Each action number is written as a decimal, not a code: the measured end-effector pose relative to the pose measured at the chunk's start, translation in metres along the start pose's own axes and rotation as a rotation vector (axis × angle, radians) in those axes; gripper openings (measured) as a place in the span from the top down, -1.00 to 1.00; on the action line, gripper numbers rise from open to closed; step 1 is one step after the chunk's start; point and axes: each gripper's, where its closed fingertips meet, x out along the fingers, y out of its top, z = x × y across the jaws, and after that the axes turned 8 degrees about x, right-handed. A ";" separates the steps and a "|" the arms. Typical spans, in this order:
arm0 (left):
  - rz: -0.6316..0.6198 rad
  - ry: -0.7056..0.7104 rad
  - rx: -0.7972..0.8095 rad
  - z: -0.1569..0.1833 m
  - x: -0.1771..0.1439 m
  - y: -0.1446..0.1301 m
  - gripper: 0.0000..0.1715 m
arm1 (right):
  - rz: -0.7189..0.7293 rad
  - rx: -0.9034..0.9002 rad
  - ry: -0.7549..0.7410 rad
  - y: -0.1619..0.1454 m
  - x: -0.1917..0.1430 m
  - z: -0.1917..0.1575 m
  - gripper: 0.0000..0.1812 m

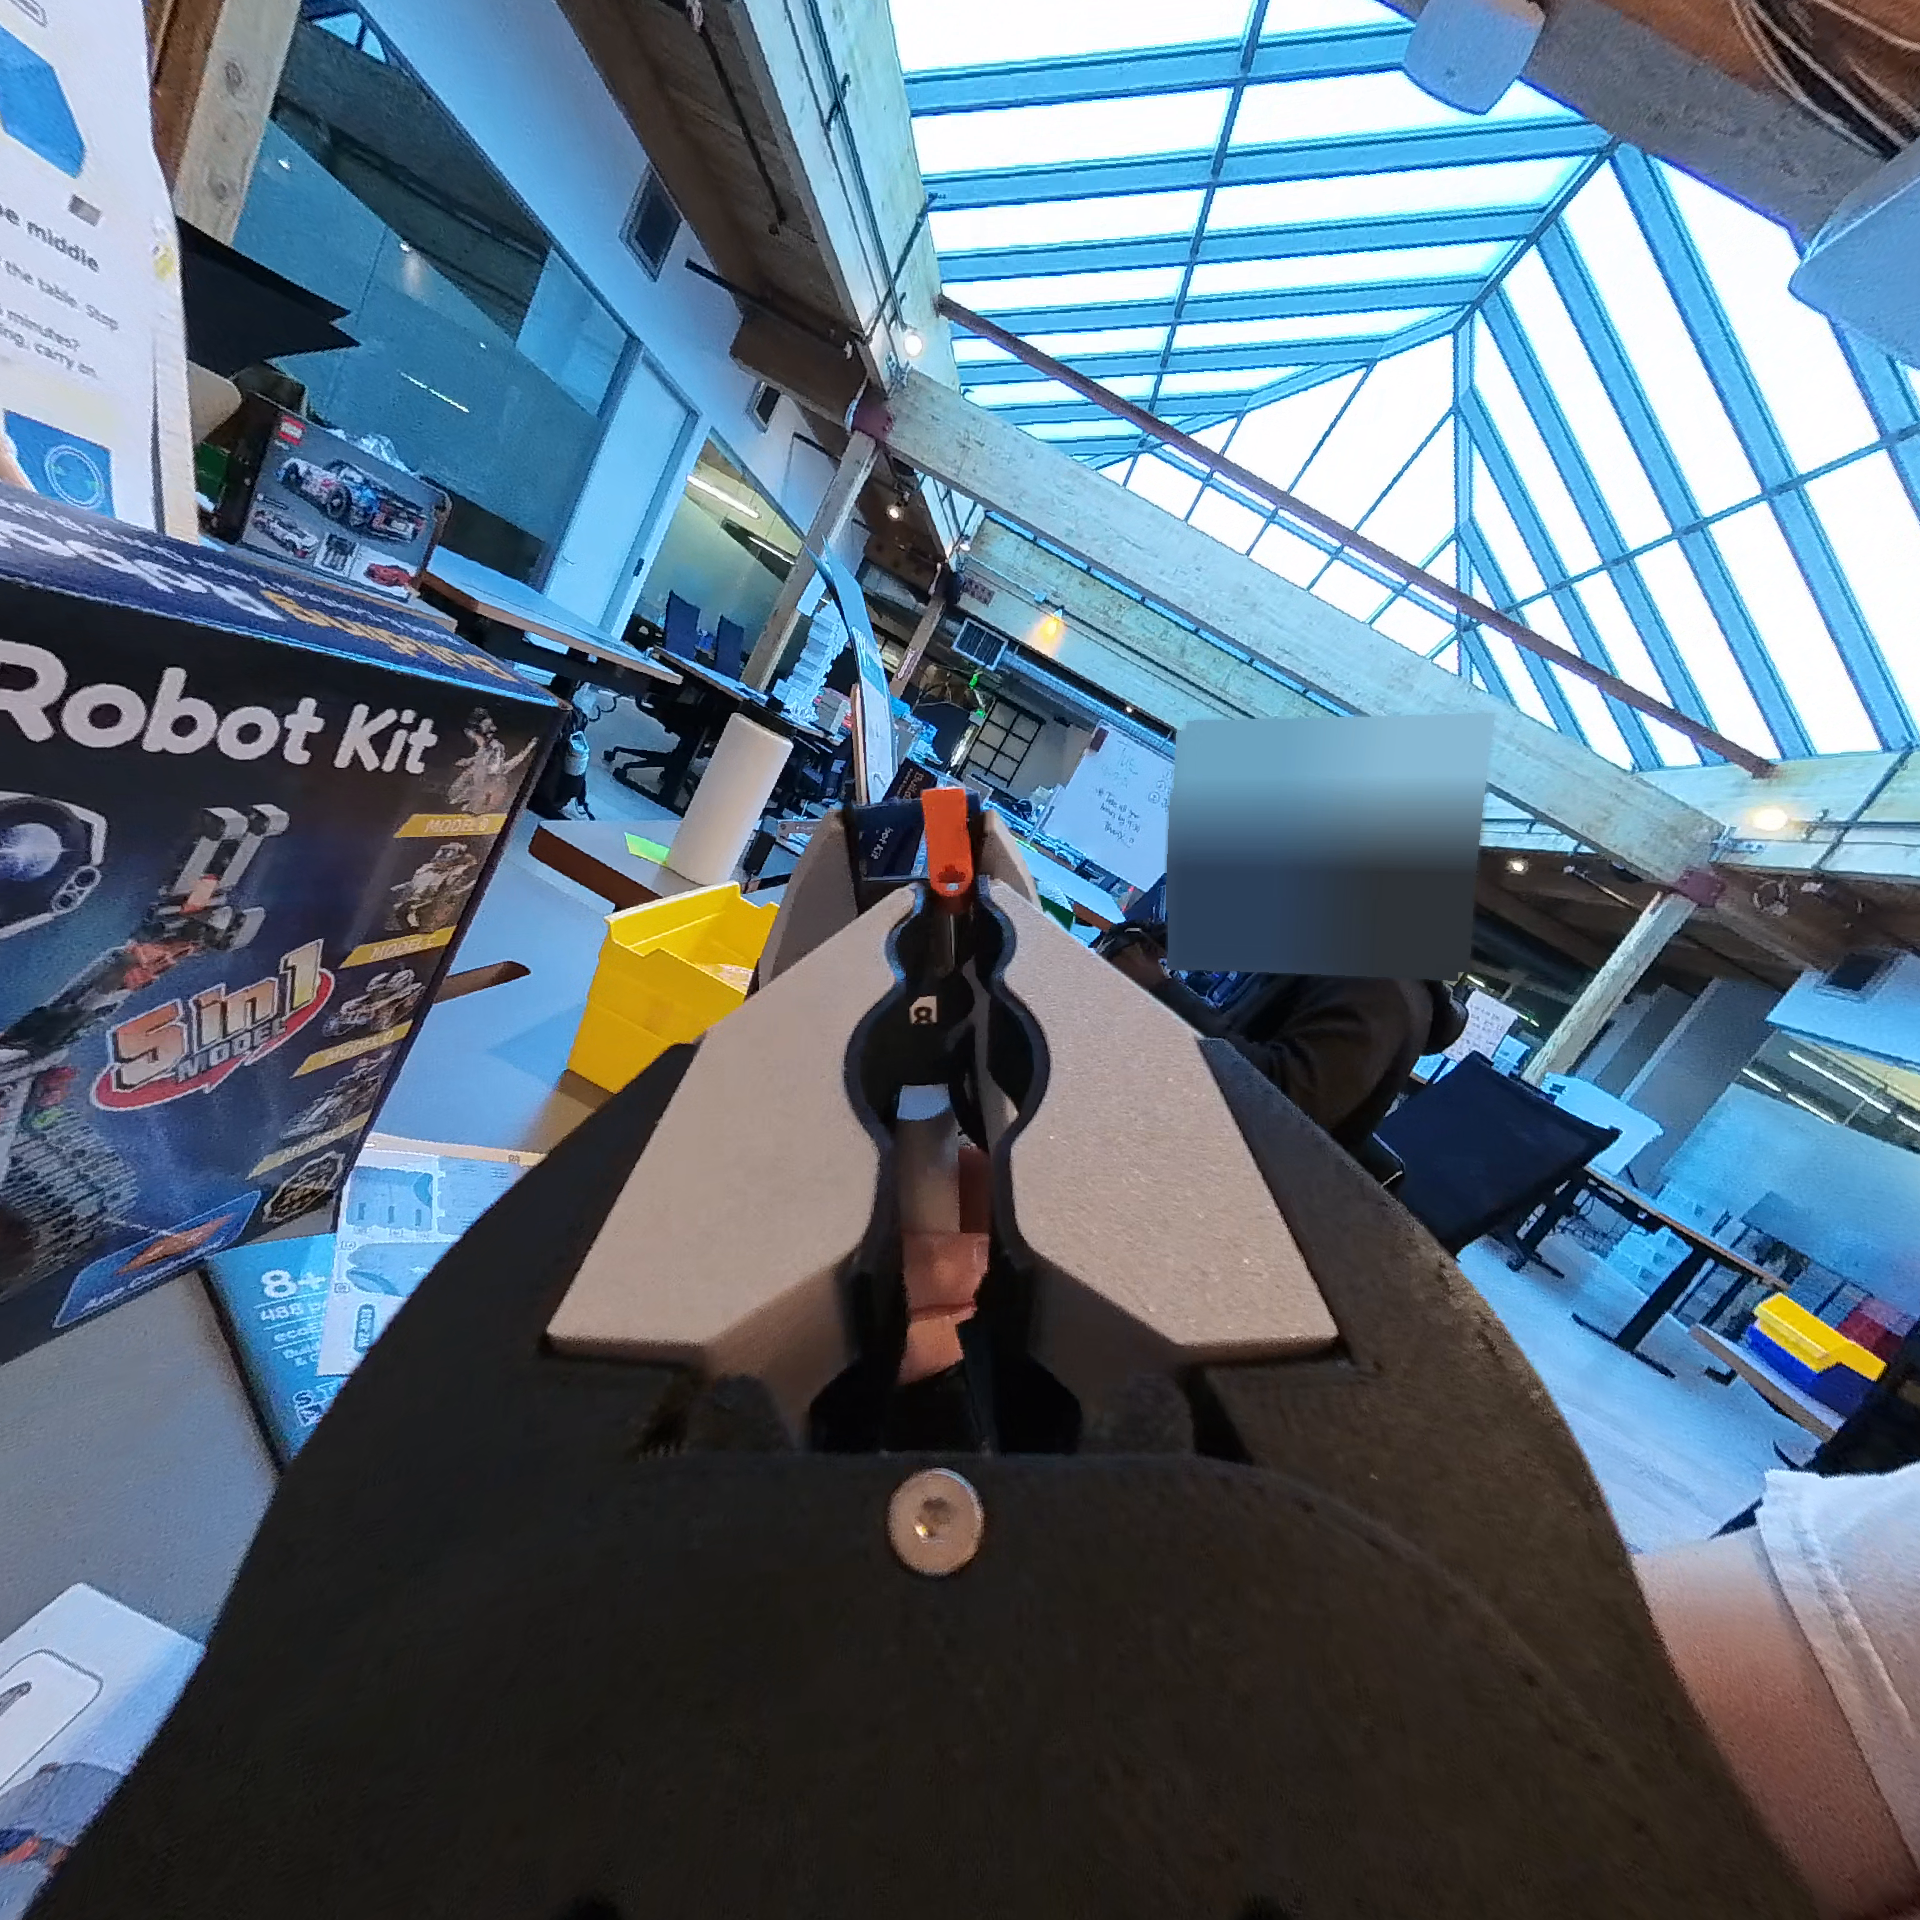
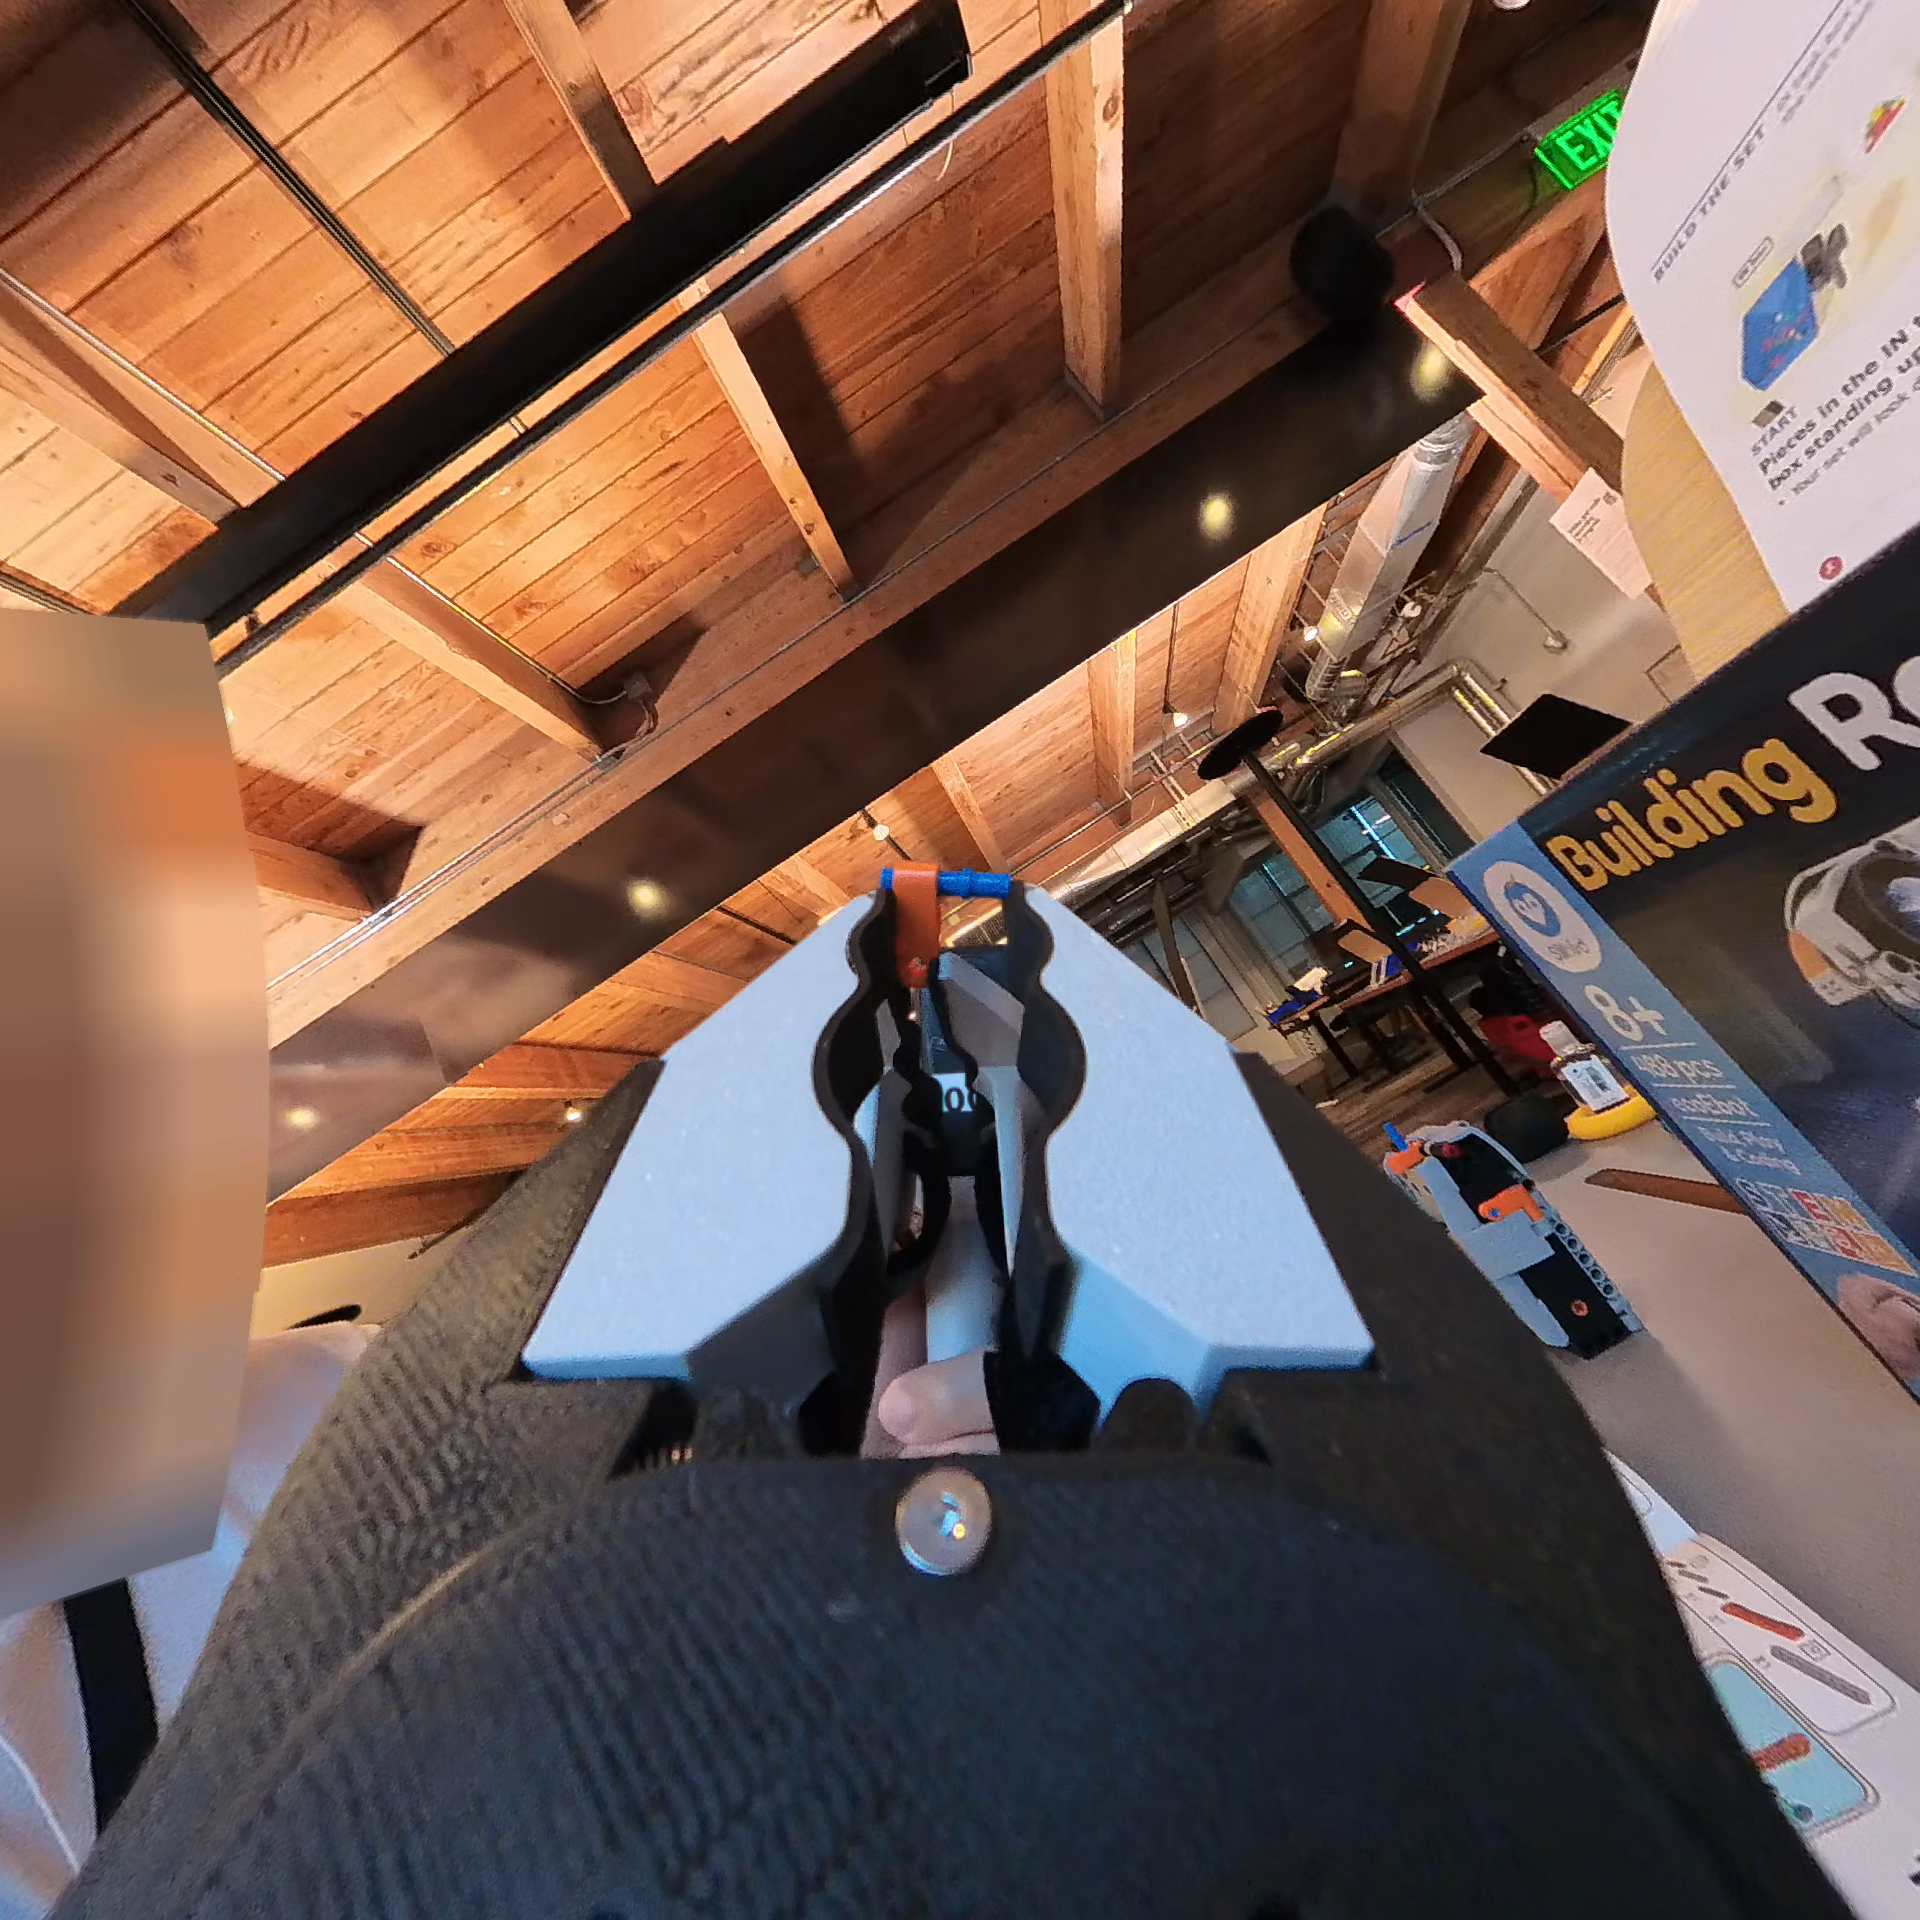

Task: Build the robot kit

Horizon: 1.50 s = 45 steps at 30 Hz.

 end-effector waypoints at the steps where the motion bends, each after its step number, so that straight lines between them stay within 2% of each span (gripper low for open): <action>1: 0.002 0.000 0.005 0.000 0.000 0.000 0.95 | 0.003 0.002 0.004 0.000 0.000 0.000 0.78; 14: 0.049 -0.014 0.021 0.005 -0.001 0.006 0.95 | 0.008 0.000 0.036 0.002 0.002 -0.007 0.78; 20: 0.023 -0.041 0.039 0.013 -0.002 0.008 0.95 | -0.028 -0.038 0.059 -0.002 0.005 -0.015 0.79; 25: 0.004 -0.044 0.051 0.013 -0.003 0.009 0.95 | -0.042 -0.073 0.049 -0.003 0.006 -0.018 0.87; 32: 0.002 -0.025 0.069 0.011 -0.003 0.008 0.95 | -0.043 -0.109 0.025 -0.002 0.004 -0.014 0.82; 35: 0.011 -0.033 0.062 0.014 -0.002 0.010 0.95 | -0.036 -0.093 0.011 0.002 0.002 -0.013 0.67; 41: -0.005 -0.021 0.064 0.016 0.000 0.007 0.95 | -0.039 -0.127 0.042 0.002 0.004 -0.023 0.68; 45: -0.001 -0.013 0.066 0.016 0.000 0.008 0.95 | -0.048 -0.134 0.026 -0.001 0.005 -0.021 0.76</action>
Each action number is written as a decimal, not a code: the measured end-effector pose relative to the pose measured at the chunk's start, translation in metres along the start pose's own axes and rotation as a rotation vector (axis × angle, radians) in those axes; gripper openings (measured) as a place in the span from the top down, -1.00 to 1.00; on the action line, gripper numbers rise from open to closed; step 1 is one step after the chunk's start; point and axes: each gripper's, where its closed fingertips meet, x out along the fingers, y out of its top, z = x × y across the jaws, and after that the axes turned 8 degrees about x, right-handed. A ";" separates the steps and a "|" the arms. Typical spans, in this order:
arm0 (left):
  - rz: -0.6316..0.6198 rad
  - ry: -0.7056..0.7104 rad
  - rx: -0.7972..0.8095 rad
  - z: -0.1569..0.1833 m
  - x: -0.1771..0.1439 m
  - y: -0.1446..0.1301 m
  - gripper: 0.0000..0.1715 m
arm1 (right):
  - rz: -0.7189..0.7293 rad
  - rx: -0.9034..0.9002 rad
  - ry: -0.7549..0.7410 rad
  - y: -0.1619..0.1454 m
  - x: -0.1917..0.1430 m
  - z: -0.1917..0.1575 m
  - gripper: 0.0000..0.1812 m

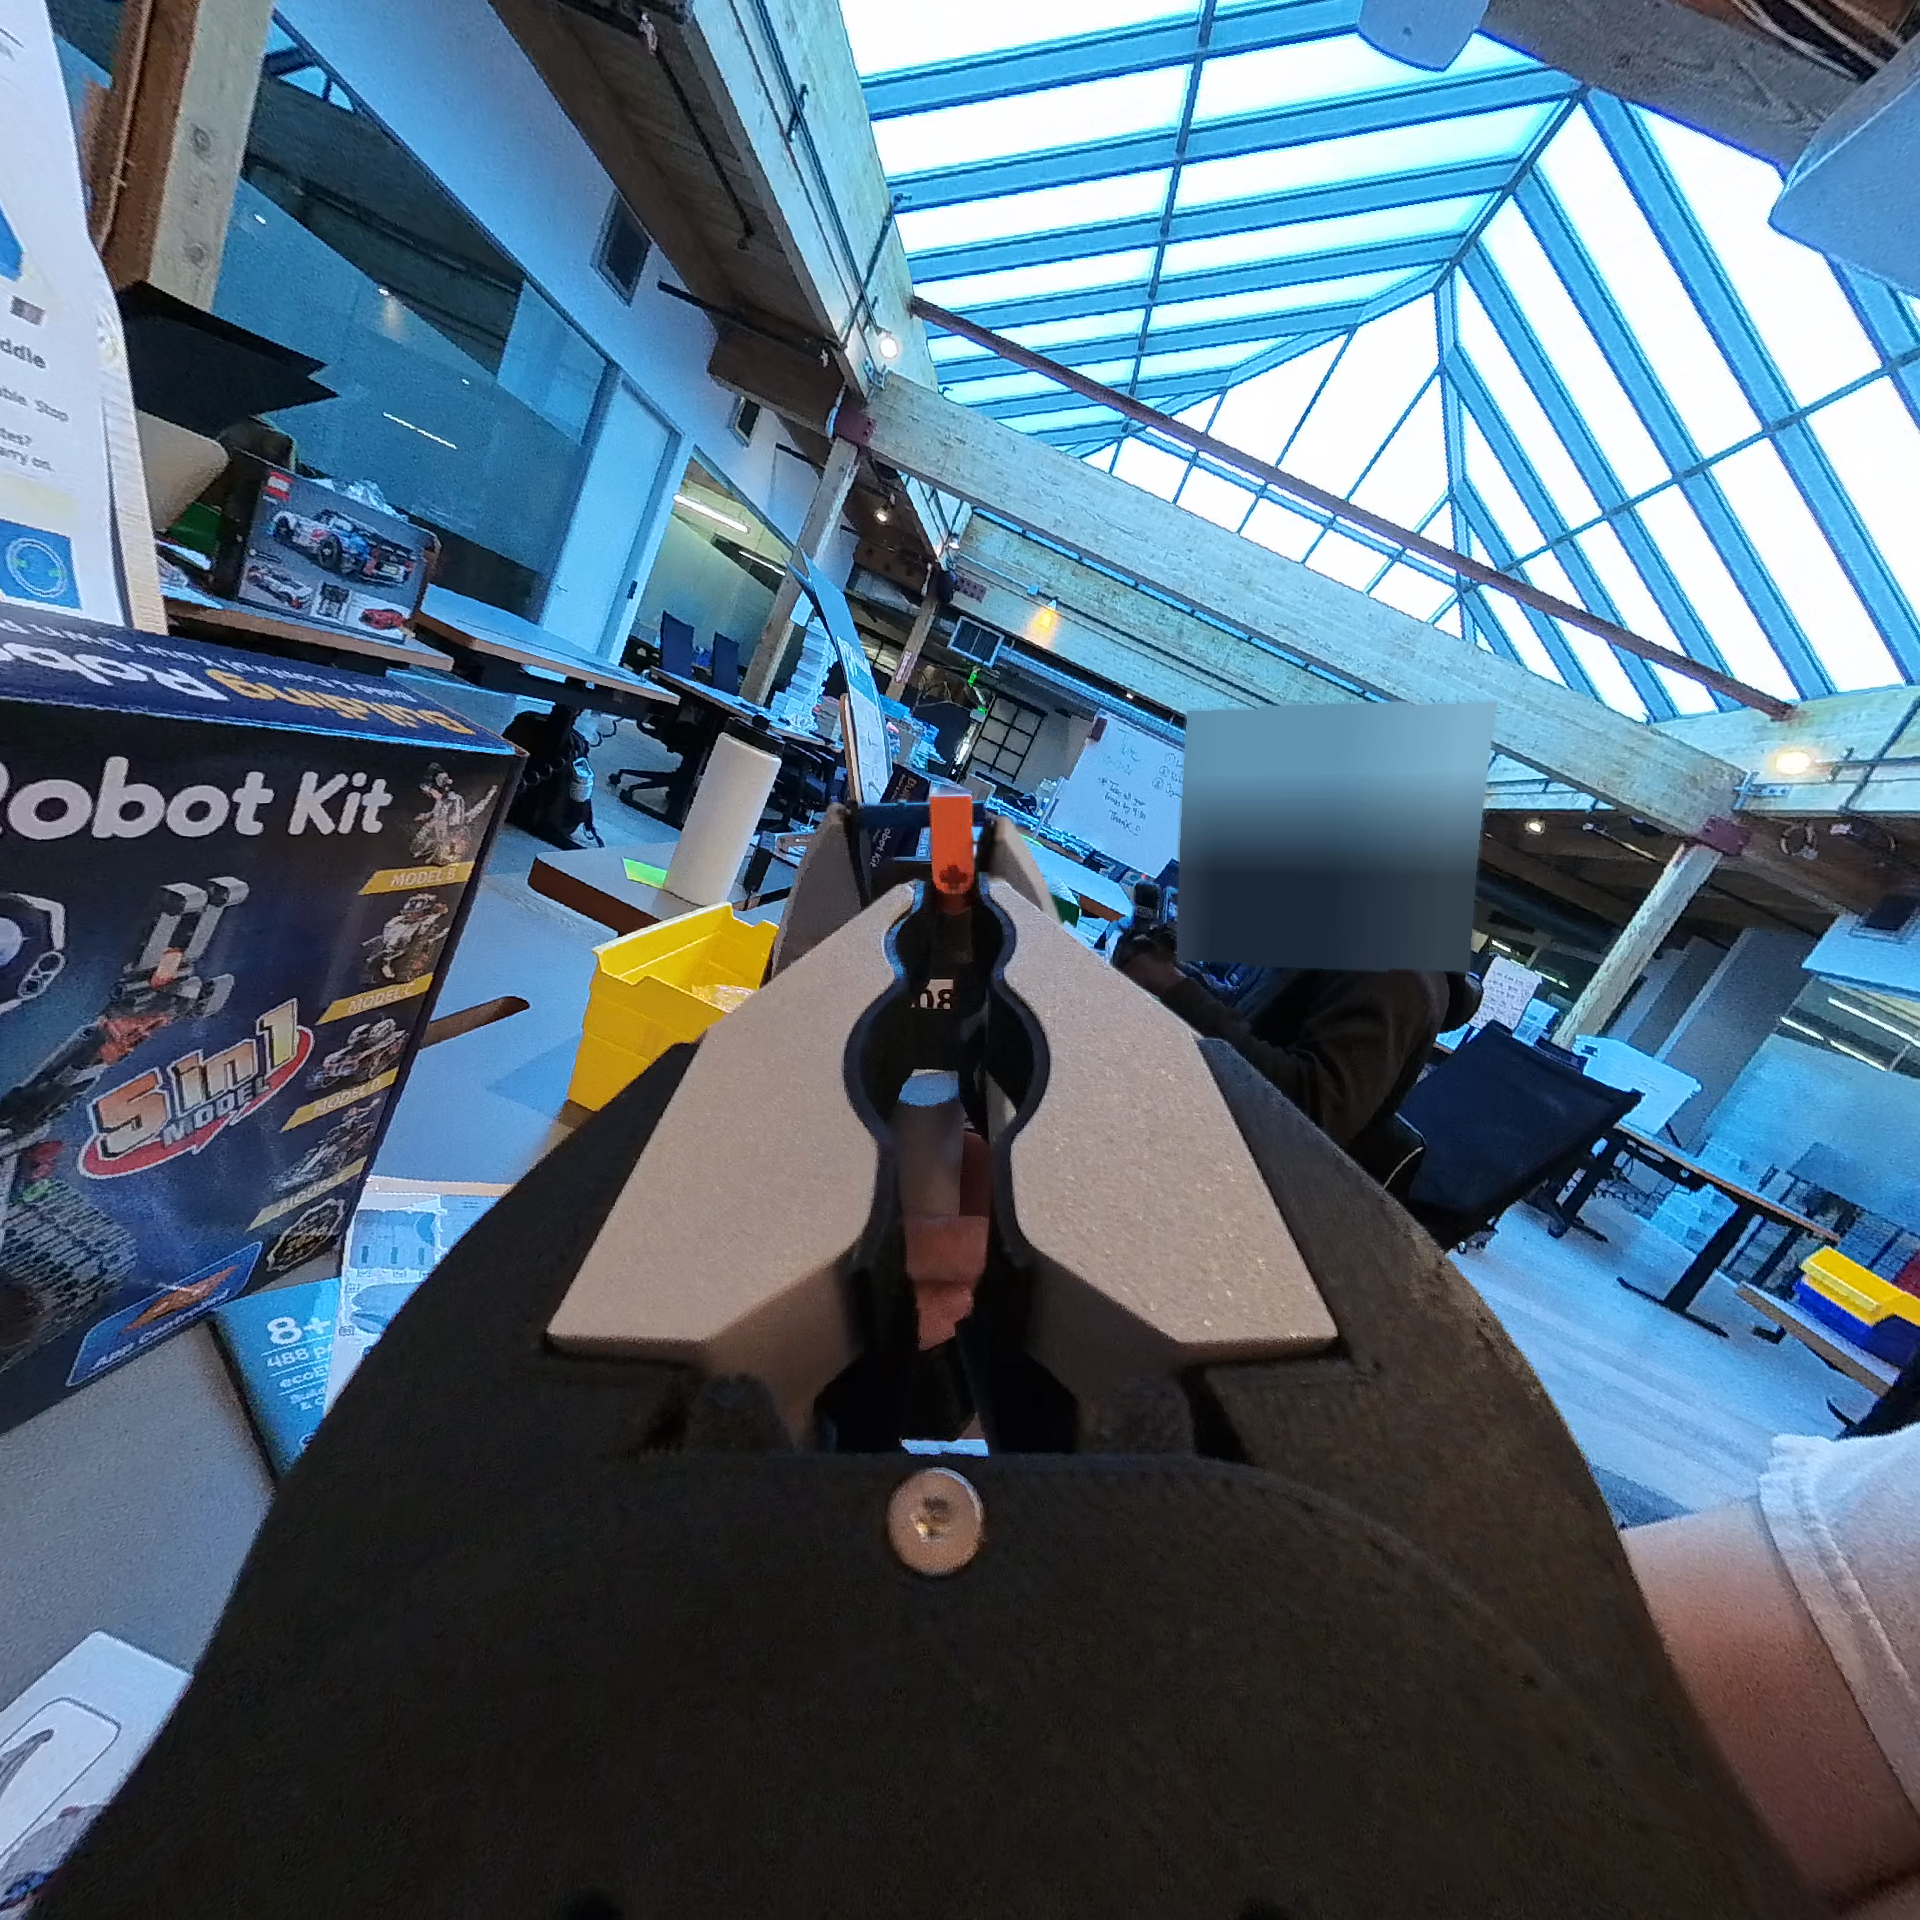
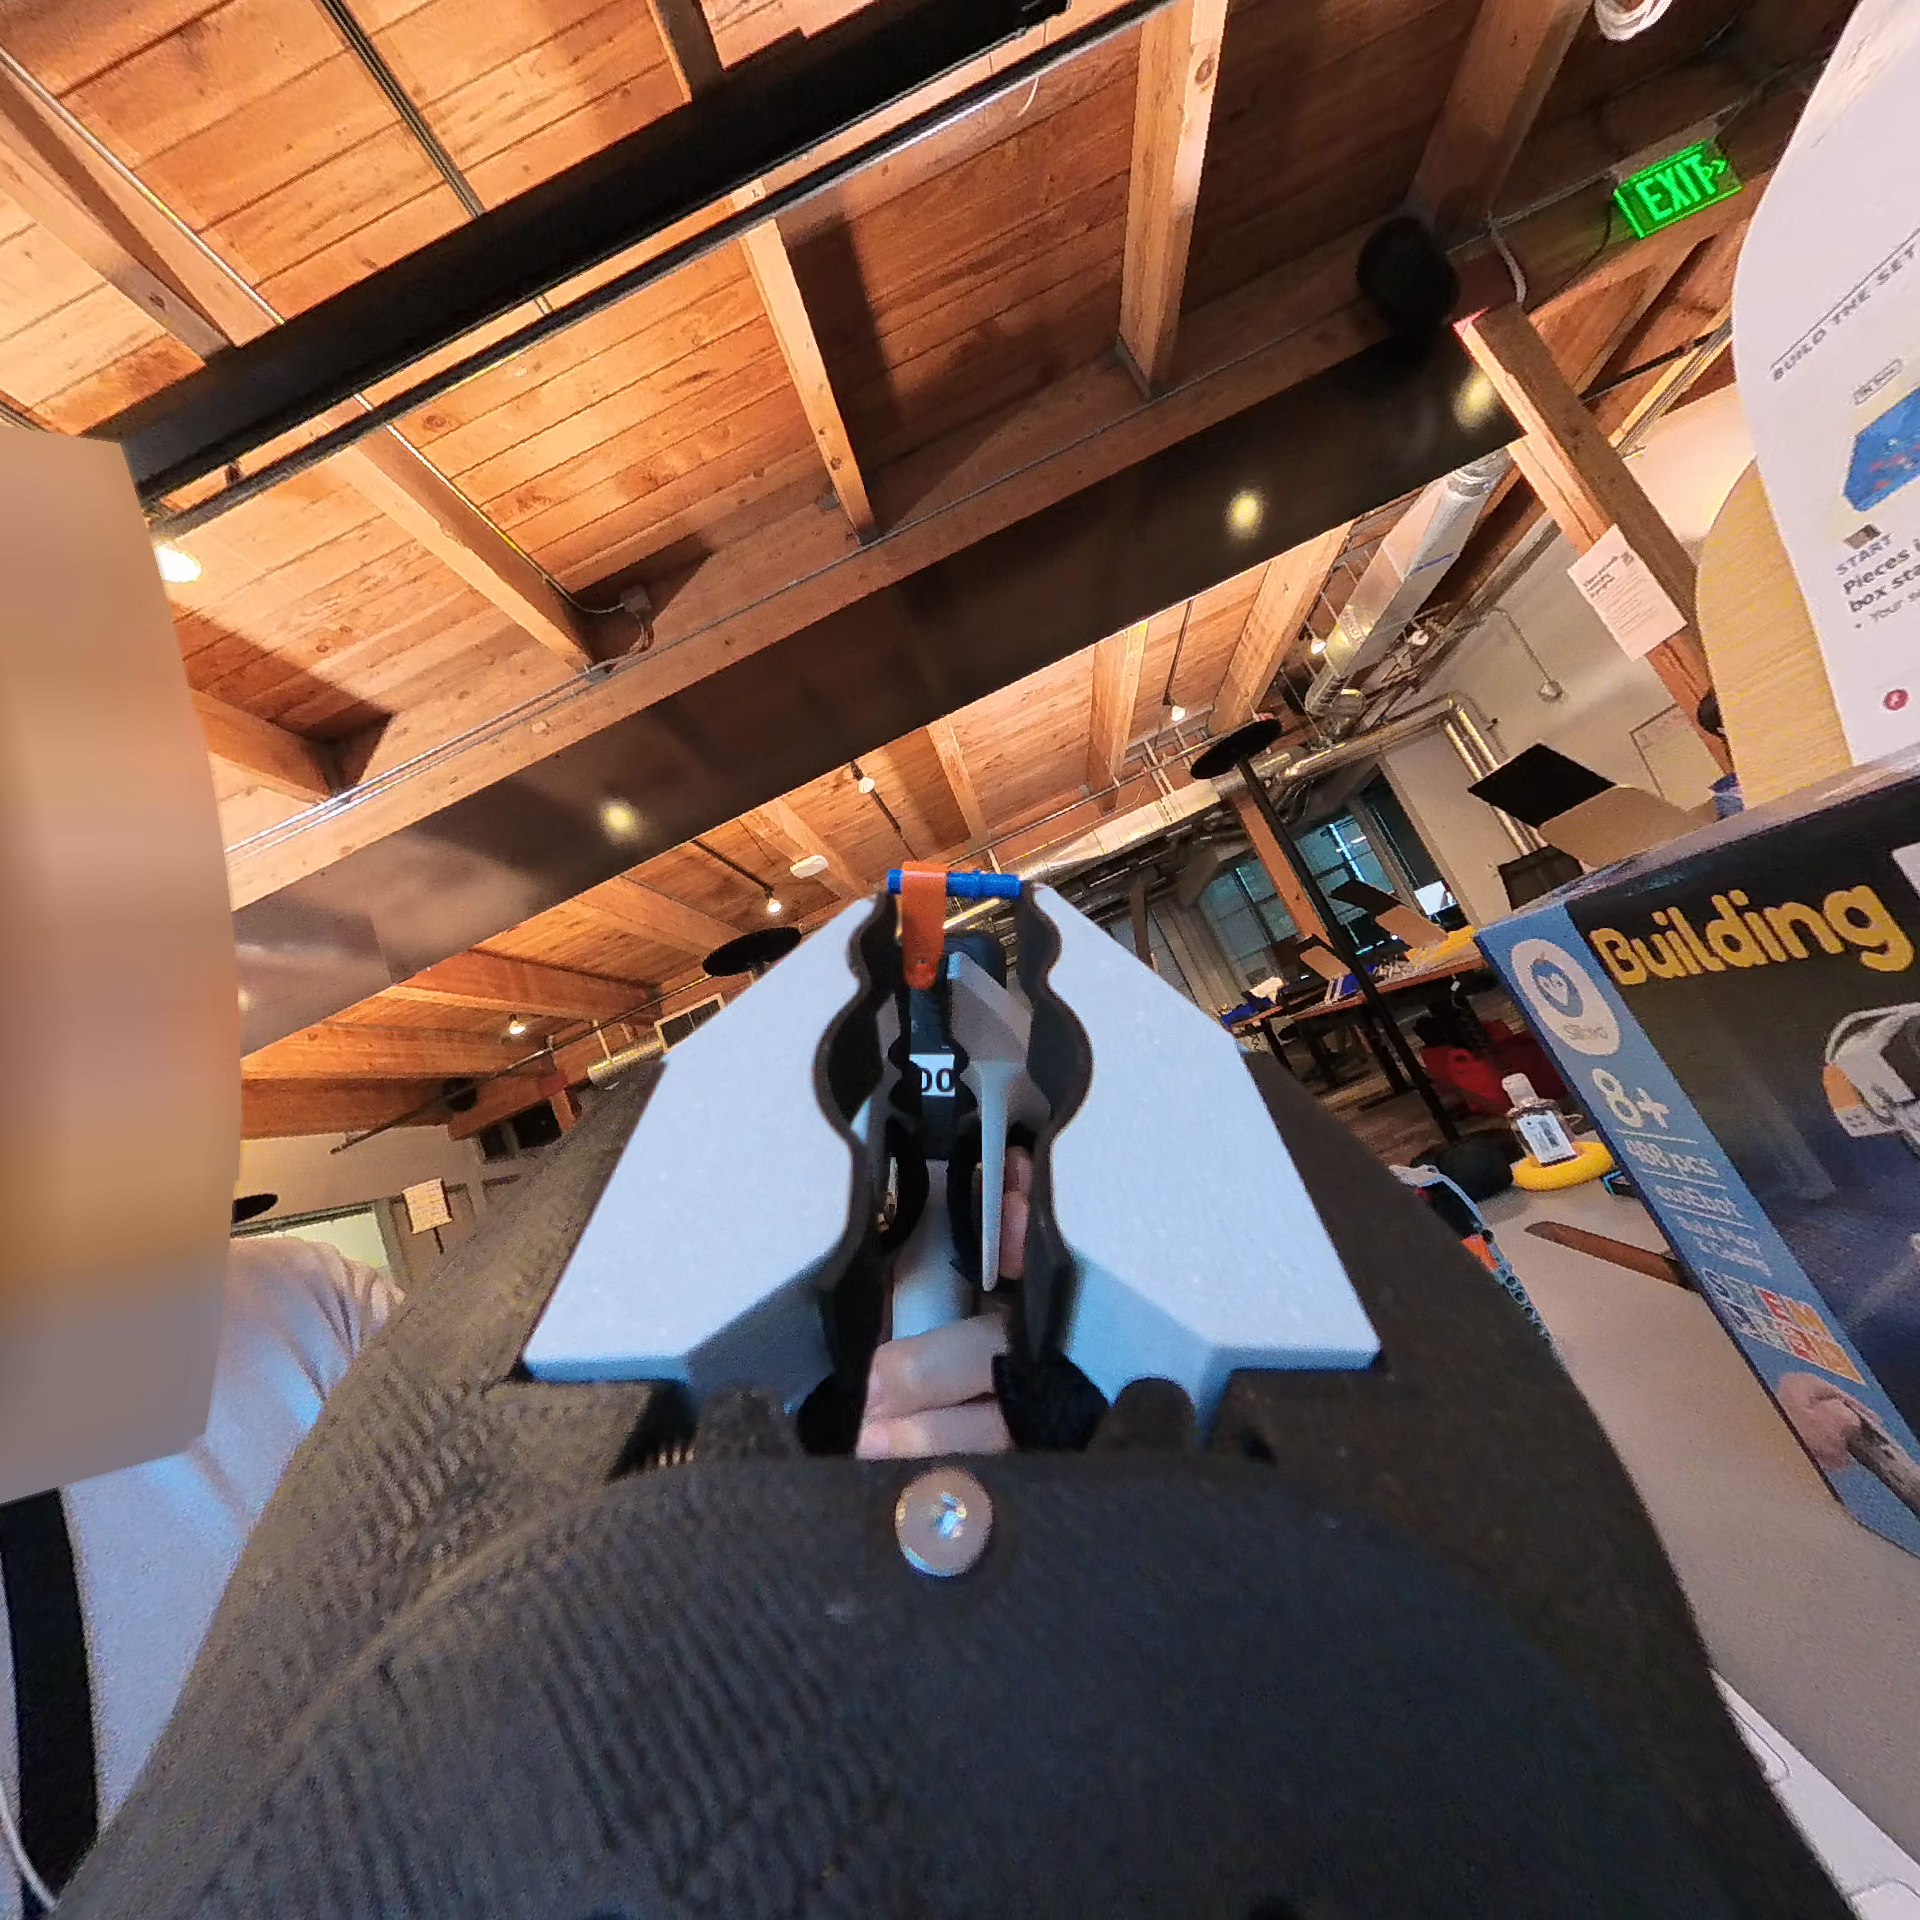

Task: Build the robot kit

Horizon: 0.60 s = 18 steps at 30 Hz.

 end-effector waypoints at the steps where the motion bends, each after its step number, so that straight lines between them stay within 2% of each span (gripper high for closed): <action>1: -0.002 0.008 0.007 -0.001 0.000 0.000 0.95 | 0.000 0.001 -0.003 0.000 0.000 0.001 0.77; 18: -0.046 0.097 0.153 -0.002 0.001 -0.002 0.95 | 0.012 -0.025 -0.016 0.001 -0.002 0.003 0.75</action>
